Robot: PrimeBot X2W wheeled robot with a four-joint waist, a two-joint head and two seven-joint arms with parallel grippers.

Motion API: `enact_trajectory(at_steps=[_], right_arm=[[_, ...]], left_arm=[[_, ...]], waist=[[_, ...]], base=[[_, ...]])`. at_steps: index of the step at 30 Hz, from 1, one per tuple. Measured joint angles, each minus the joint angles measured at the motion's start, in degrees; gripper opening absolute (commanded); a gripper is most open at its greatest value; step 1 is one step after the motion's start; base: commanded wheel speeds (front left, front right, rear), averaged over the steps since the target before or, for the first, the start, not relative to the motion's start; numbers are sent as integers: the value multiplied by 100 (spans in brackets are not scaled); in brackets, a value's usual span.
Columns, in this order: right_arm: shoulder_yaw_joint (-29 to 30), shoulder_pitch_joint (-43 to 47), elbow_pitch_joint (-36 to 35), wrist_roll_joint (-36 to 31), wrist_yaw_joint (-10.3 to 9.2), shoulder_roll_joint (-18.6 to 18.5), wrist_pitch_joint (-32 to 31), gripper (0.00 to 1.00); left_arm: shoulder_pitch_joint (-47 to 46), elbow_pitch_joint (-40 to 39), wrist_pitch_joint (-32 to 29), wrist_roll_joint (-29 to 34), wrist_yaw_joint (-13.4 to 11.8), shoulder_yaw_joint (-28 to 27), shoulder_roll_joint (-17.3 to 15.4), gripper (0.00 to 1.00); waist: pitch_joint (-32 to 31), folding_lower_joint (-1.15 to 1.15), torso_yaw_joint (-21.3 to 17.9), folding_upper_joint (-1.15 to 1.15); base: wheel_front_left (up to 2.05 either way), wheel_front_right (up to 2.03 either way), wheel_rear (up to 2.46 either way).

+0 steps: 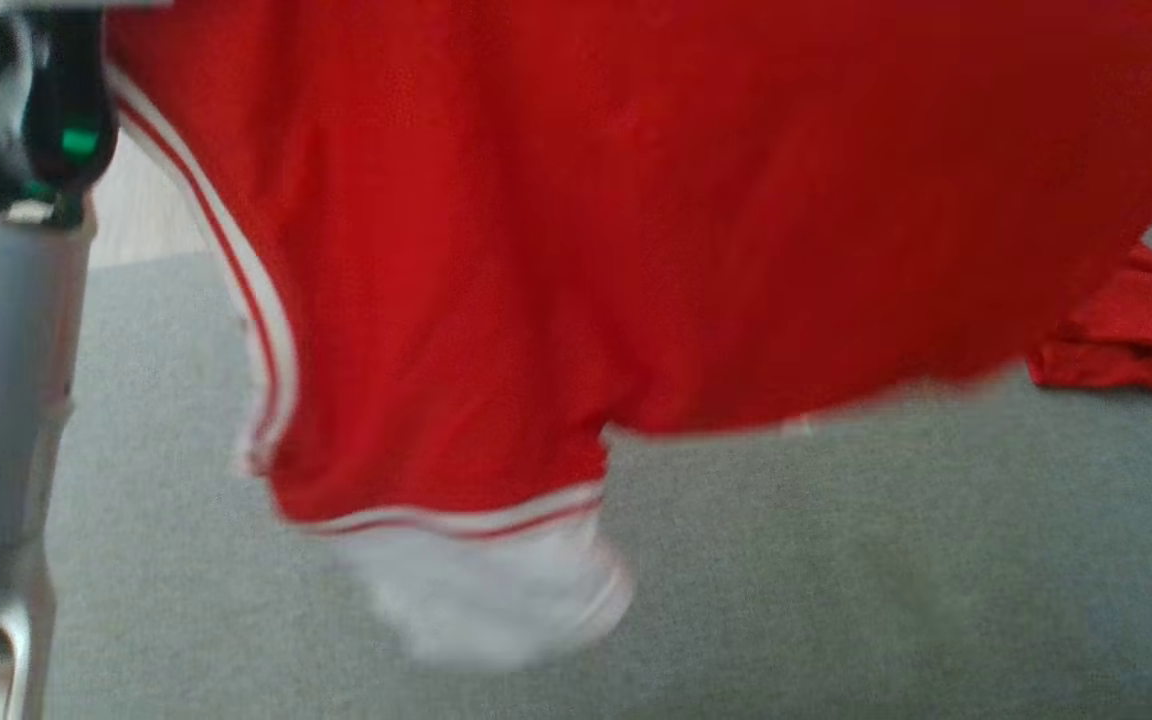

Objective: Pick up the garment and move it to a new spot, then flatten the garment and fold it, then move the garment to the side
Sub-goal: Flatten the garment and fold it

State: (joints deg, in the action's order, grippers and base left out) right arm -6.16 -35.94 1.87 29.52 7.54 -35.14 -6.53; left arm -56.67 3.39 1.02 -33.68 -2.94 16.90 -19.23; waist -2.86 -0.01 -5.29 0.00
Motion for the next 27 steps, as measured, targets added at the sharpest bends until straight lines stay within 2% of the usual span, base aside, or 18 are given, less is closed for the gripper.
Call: enact_trajectory(at_steps=[4, 9, 15, 19, 23, 27], right_arm=[[-360, -555, 560, 1, 0, 56, -216, 0], [-713, -1575, 1522, -36, 0, 168, -7, 0], [-1190, -2833, 2514, -328, 0, 404, 859, 0], [-1215, -3505, 3133, -587, 0, 467, 1593, 0], [-1124, -4015, 3573, -772, 0, 449, 2014, 0], [-1167, -3967, 3912, -787, 0, 437, 2092, 0]], left_arm=[[-463, 989, -361, -164, 146, 178, 180, 0], [-1272, 2182, -525, 207, 246, 553, 221, 0], [-2569, 3345, 200, 843, 244, 726, 338, 0], [-3211, 3897, 939, 1070, 243, 738, 461, 0], [-3487, 4179, 1292, 1105, 289, 733, 619, 0], [-3344, 4277, 1372, 1106, 458, 735, 677, 0]], waist=[[218, 1, 22, 0], [750, 2, 45, 0], [1586, 3, 74, 0], [2105, 4, 99, 0], [2518, 3, 163, 0], [2812, 3, 276, -1]], base=[[0, 0, 0], [0, 0, 0], [0, 0, 0], [0, 0, 0], [0, 0, 0], [0, 0, 0]])
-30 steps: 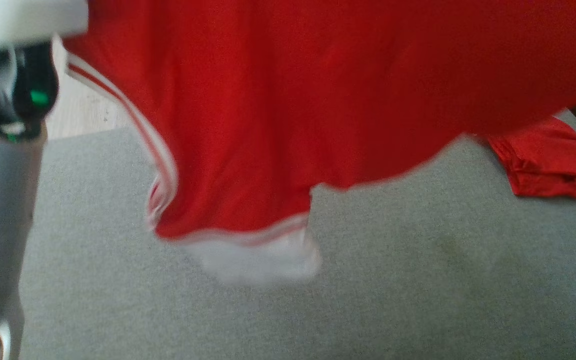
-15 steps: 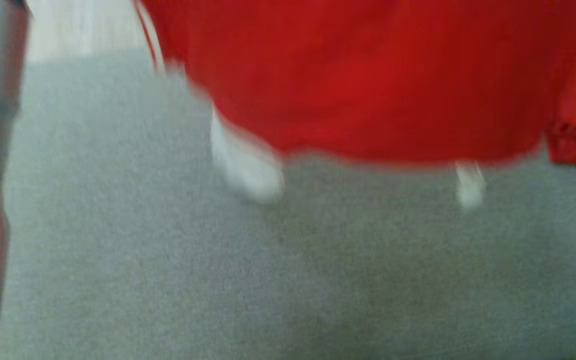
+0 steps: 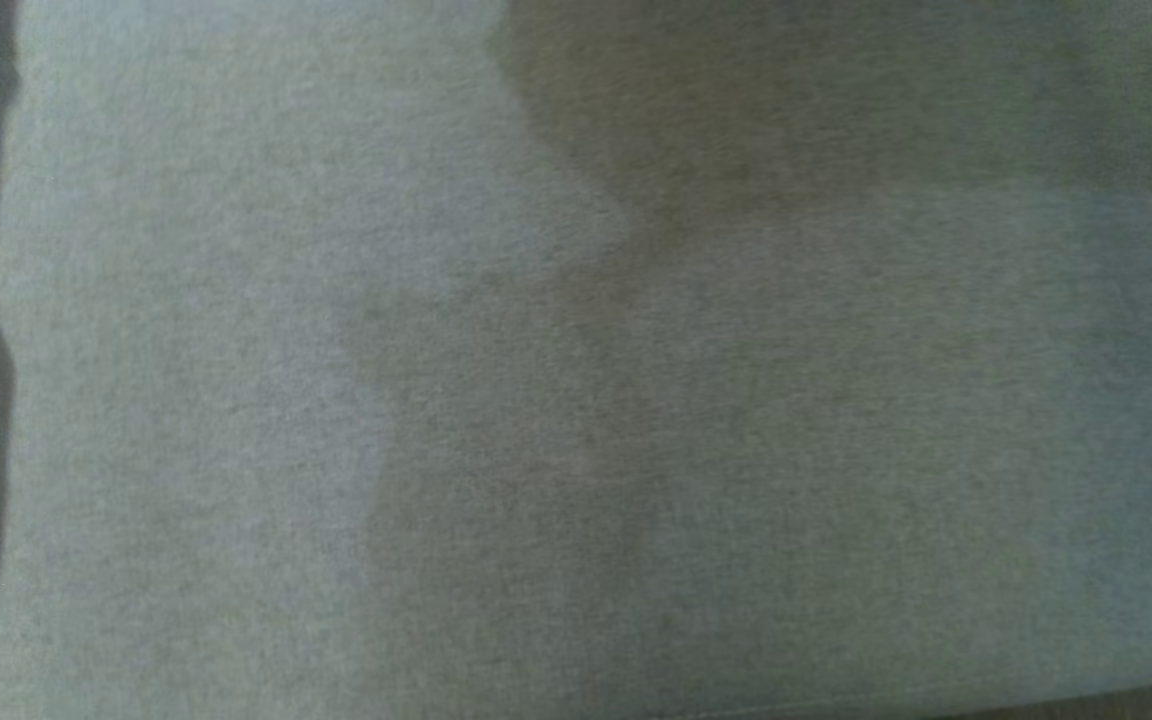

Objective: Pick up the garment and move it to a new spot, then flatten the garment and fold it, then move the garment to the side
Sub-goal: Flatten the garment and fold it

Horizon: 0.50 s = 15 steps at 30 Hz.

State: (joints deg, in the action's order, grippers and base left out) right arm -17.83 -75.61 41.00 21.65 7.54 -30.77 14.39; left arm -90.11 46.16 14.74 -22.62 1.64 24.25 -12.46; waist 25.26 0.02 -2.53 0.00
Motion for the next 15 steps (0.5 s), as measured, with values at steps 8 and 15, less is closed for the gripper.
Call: enact_trajectory(at_steps=[8, 15], right_arm=[[91, 1080, 234, 99, 0, 65, 25, 0], [427, 2634, -100, 209, 0, 115, 25, 0]], left_arm=[[1945, -1101, 2, 279, 131, -19, -141, 0], [4497, -2810, 2, 582, -35, -103, -583, 0]], waist=[[207, 0, 217, 0], [-256, -3, 211, 1]], base=[[0, 0, 0], [0, 0, 0]])
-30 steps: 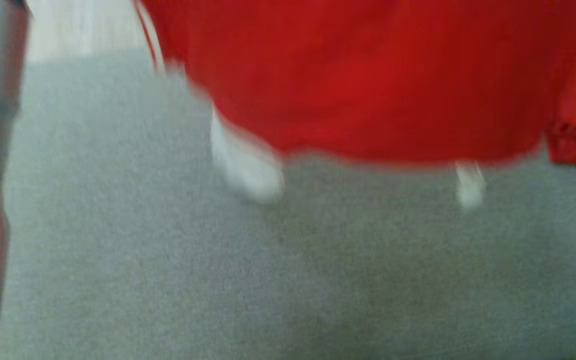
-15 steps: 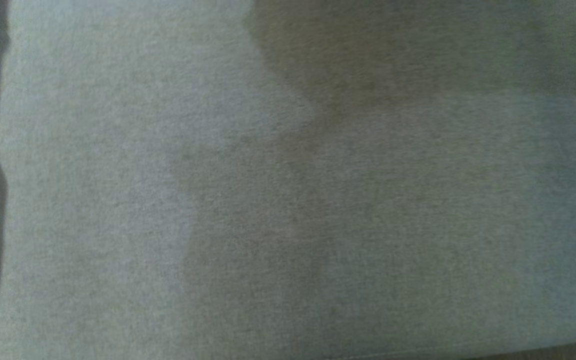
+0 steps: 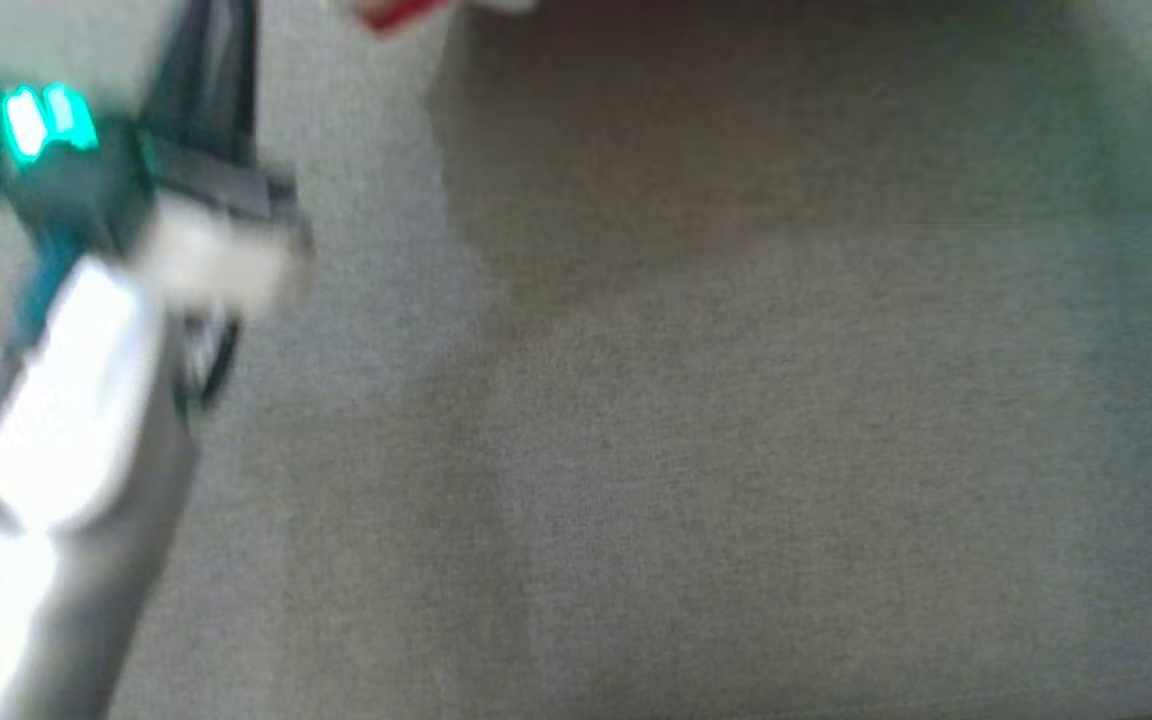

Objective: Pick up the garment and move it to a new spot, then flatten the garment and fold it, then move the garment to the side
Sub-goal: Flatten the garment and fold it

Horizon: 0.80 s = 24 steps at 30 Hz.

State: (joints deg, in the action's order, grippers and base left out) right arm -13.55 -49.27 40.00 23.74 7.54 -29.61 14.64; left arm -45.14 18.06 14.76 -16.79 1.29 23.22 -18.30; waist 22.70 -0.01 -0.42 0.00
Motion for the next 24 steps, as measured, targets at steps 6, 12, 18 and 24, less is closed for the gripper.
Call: enact_trajectory(at_steps=[6, 12, 18, 24], right_arm=[[226, 1518, -491, 116, 0, 26, 0, 0], [460, 2850, -871, 155, 0, 62, -1, 0], [950, 4135, -1559, 136, 0, 83, -166, 0], [1422, 4760, -2352, -62, 0, 444, -643, 0]], left_arm=[[2270, -977, -2, 33, -294, 4, -381, 0], [4225, -1759, -248, -196, -721, 146, -437, 0], [5299, -2317, -461, -436, -994, 286, -420, 0], [5349, -2347, -603, -506, -1036, 322, -385, 0]], waist=[[-604, -1, -47, 0], [-1135, -1, -99, 0], [-1344, 0, -53, 0], [-1253, 1, -81, 0]], base=[[0, 0, 0], [0, 0, 0], [0, 0, 0], [0, 0, 0]])
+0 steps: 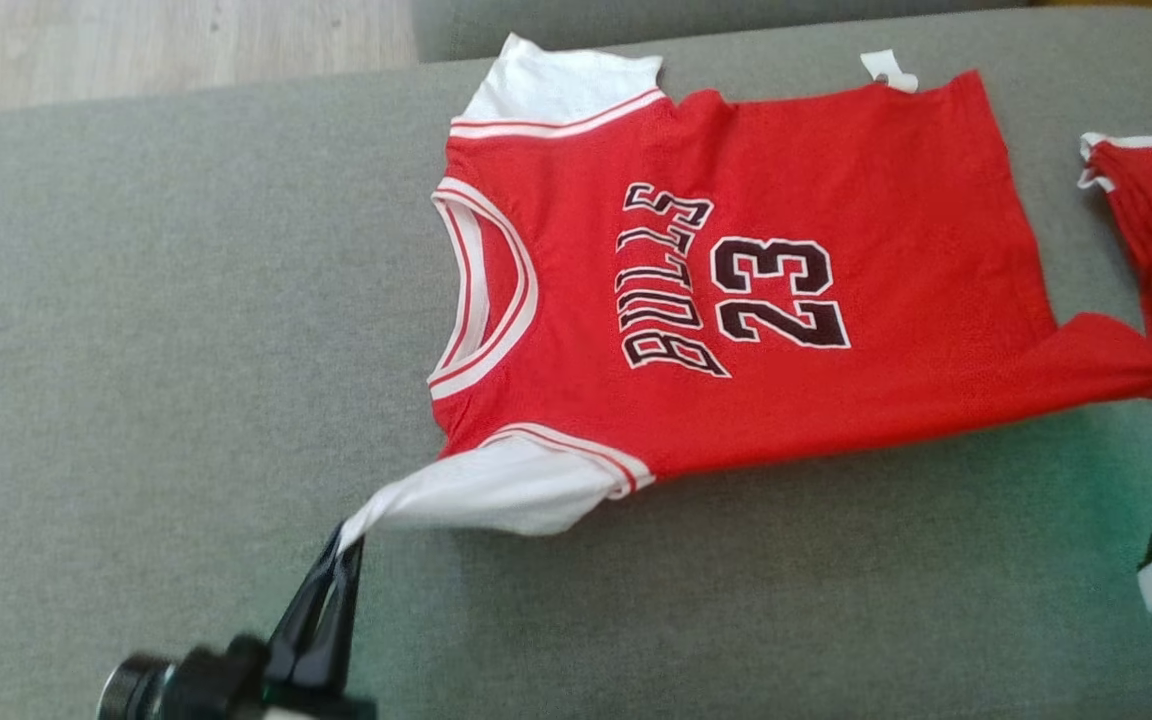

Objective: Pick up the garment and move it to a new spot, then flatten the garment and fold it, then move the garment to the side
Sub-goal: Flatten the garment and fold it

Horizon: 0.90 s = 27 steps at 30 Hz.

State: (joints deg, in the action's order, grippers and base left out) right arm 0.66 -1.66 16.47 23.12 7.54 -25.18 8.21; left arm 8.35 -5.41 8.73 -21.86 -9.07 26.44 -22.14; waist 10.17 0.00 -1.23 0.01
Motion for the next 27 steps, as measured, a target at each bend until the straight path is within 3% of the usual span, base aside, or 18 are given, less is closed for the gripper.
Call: enact_trajectory(at_steps=[6, 17, 27], right_arm=[[227, -202, -224, -174, 0, 346, -411, 0], [87, -1449, 597, -304, 0, 435, -438, 0], [-407, -2353, 1402, -233, 0, 387, -45, 0]], left_arm=[[-1319, 566, -105, 1, 179, 113, 343, 0], [-3295, 1947, 71, 348, 559, 297, 664, 0], [-4155, 2602, 504, 690, 452, 263, 861, 0]], waist=[[315, 1, -16, 0], [887, 2, -120, 0], [1227, 2, -171, -1]], base=[[0, 0, 0], [0, 0, 0], [0, 0, 0]])
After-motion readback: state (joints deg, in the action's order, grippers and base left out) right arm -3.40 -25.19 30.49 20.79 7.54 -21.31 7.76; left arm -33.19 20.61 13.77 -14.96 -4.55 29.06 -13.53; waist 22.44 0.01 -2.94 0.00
